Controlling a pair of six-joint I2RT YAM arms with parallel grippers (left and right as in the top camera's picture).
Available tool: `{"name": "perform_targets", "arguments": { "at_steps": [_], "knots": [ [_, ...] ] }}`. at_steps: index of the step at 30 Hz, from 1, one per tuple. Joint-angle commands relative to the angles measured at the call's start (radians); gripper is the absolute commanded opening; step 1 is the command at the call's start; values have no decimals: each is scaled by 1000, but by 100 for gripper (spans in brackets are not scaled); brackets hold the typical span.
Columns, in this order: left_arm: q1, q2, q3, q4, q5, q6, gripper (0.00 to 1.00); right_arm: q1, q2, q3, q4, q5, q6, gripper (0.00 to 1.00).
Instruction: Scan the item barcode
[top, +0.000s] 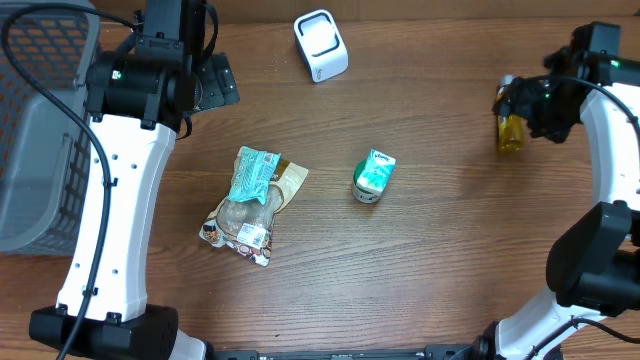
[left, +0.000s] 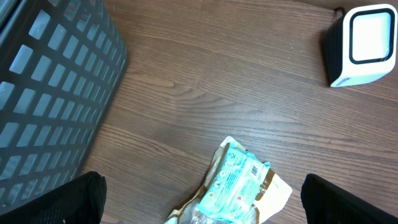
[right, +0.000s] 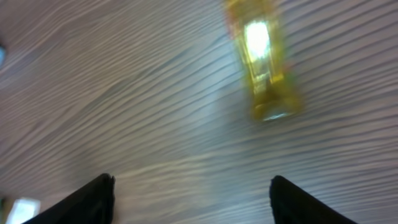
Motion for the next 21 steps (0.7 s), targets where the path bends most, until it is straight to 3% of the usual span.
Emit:
{"name": "perform_targets", "arguments": {
  "at_steps": [1,5,21],
  "knots": [
    [-1,-22,21,1,-14,15,100,84,-19,7,-31,-186,-8,70],
    [-1,-22,20,1,-14,15,100,180,-19,7,-85,-269,-3,58],
    [-1,-22,21,1,-14,15,100,476,-19,6,-253,-260,263,49]
  ]
}}
